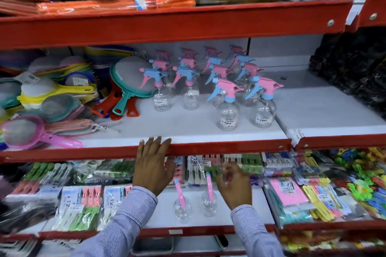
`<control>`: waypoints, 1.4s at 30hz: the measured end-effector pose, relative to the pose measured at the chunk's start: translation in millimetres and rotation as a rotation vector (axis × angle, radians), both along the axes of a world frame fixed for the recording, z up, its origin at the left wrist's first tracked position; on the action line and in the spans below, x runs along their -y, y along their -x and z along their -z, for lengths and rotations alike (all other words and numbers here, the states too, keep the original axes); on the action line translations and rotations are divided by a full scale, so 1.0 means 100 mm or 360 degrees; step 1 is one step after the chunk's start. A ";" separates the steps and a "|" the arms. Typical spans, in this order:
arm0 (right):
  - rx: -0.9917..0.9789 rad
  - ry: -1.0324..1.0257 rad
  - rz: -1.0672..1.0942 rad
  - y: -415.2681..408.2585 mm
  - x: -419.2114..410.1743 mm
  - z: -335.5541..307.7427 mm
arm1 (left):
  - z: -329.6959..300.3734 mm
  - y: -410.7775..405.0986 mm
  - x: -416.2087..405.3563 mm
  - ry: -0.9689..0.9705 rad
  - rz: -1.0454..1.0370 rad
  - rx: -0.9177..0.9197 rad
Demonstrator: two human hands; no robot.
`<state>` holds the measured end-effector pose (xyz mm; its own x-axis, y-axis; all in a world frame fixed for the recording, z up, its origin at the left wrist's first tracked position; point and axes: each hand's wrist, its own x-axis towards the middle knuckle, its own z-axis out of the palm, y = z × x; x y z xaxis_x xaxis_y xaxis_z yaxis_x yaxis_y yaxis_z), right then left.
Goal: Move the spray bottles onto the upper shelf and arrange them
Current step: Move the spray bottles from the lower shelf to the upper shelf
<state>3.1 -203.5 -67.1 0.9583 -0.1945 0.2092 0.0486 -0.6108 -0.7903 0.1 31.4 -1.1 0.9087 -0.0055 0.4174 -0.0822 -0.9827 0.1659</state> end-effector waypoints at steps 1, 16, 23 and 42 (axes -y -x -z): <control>-0.0241 0.0083 -0.0061 -0.01 -0.05 0.17 | -0.01 0.00 0.02 0.0017 -0.0006 -0.0009; -0.0605 0.0348 -0.0207 0.00 -0.25 -0.19 | -0.03 0.05 -0.10 0.0020 0.0084 -0.0036; -0.0006 0.0161 -0.0292 0.60 -0.10 -1.59 | -0.07 0.10 -0.22 0.0037 0.0096 0.0038; 0.0388 -0.0410 0.0001 -1.14 -0.98 -1.74 | -0.10 0.07 -0.15 0.0060 0.0205 0.0044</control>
<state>116.9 -105.5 107.4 0.8862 -0.2713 0.3755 0.2542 -0.3929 -0.8838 -7.0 46.3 9.1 0.8895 -0.1054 0.4446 -0.2124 -0.9569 0.1981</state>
